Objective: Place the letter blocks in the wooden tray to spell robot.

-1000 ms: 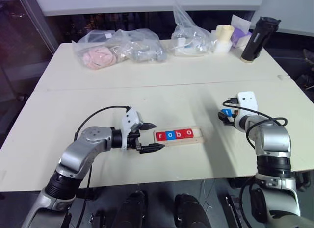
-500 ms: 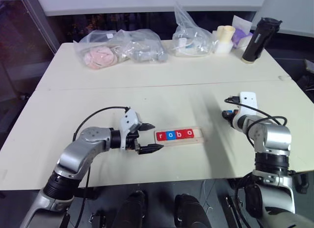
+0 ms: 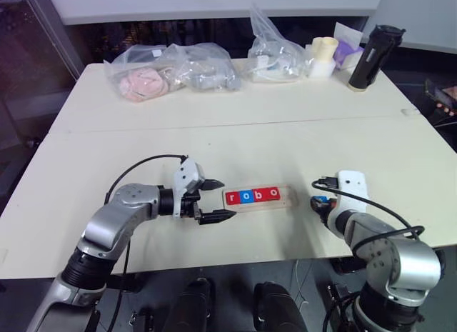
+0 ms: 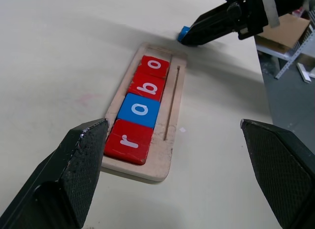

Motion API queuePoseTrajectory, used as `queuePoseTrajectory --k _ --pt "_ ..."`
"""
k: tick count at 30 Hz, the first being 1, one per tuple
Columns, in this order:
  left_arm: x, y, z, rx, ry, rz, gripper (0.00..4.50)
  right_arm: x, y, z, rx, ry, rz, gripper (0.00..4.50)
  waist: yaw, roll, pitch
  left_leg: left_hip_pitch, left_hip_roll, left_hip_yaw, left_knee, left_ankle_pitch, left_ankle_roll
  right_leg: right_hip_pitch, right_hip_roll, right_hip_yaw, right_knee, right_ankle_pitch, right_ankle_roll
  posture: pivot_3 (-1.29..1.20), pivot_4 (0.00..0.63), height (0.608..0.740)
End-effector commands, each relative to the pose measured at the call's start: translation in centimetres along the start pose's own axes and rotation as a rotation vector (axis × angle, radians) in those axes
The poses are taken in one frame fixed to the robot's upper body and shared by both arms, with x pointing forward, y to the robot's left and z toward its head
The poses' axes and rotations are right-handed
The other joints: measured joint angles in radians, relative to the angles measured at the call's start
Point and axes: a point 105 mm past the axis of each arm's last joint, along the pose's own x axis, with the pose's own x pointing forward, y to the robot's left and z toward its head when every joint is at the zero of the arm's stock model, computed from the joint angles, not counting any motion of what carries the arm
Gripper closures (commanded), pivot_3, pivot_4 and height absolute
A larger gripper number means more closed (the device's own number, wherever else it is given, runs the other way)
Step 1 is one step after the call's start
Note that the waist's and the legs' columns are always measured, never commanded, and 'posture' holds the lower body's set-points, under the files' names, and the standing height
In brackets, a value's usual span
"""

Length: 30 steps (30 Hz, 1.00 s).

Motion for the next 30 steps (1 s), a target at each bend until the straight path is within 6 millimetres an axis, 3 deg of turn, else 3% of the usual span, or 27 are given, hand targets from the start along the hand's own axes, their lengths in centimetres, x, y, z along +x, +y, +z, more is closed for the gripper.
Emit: queuePoseTrajectory --k 1,11,14,18,20,24,27,30 --pt "0.1 0.0 1.1 0.04 -0.03 -0.01 0.0 -0.2 -0.4 1.2 -0.015 -0.034 -0.04 3.32 0.0 0.0 0.0 0.0 0.0 0.0 0.0 0.0 0.0 0.0 0.0 0.0 0.0 0.0 0.0 0.0 0.15 0.725" --pt "-0.1 0.0 1.1 0.043 -0.029 -0.001 0.0 0.5 -0.2 1.0 -0.036 0.004 -0.017 3.32 0.0 0.0 0.0 0.0 0.0 0.0 -0.001 0.0 0.0 0.0 0.001 0.0 -0.001 0.0 0.0 0.0 0.15 0.725" --pt "-0.3 0.0 1.0 0.041 -0.027 0.005 0.0 0.4 -0.3 1.2 -0.059 0.0 0.007 1.93 0.0 0.0 0.0 0.0 0.0 0.0 -0.001 0.0 0.0 0.0 0.001 0.0 -0.001 0.0 0.0 0.0 0.15 0.725" --pt "-0.2 0.0 0.9 0.039 -0.026 0.006 0.0 -0.7 1.1 4.1 -0.432 -0.105 0.183 0.05 0.0 0.003 0.002 -0.001 0.0 0.001 0.0 0.0 0.0 0.0 0.0 0.0 -0.002 0.0 0.0 0.0 0.15 0.725" --pt "-0.1 0.0 0.9 0.039 -0.026 0.005 0.0 -1.5 1.7 4.5 -0.585 -0.107 0.322 0.05 0.0 0.002 0.002 -0.001 -0.001 0.001 0.0 0.0 0.0 0.001 -0.001 -0.001 -0.003 0.0 0.001 0.0 0.15 0.725" --pt "0.0 0.2 1.0 0.041 -0.029 0.005 0.0 -2.5 1.1 4.4 -0.856 -0.094 0.542 0.05 0.001 0.0 0.002 -0.001 0.0 0.001 -0.001 0.0 0.001 0.002 -0.001 -0.002 -0.004 -0.001 0.002 0.0 0.15 0.725" --pt "0.0 0.3 1.1 0.043 -0.031 0.007 0.0 -2.5 -0.1 4.0 -0.948 -0.07 0.69 0.05 0.002 0.0 0.003 -0.001 0.0 0.002 -0.001 -0.001 0.002 0.003 -0.001 -0.002 -0.004 -0.001 0.002 0.0 0.15 0.725" --pt "0.0 0.4 1.2 0.045 -0.031 0.011 0.0 -1.2 -2.0 3.7 -0.998 -0.029 0.743 0.05 0.002 -0.001 0.003 -0.001 0.0 0.002 0.001 -0.001 0.002 0.003 -0.003 -0.002 -0.005 -0.001 0.002 0.0 0.15 0.725"
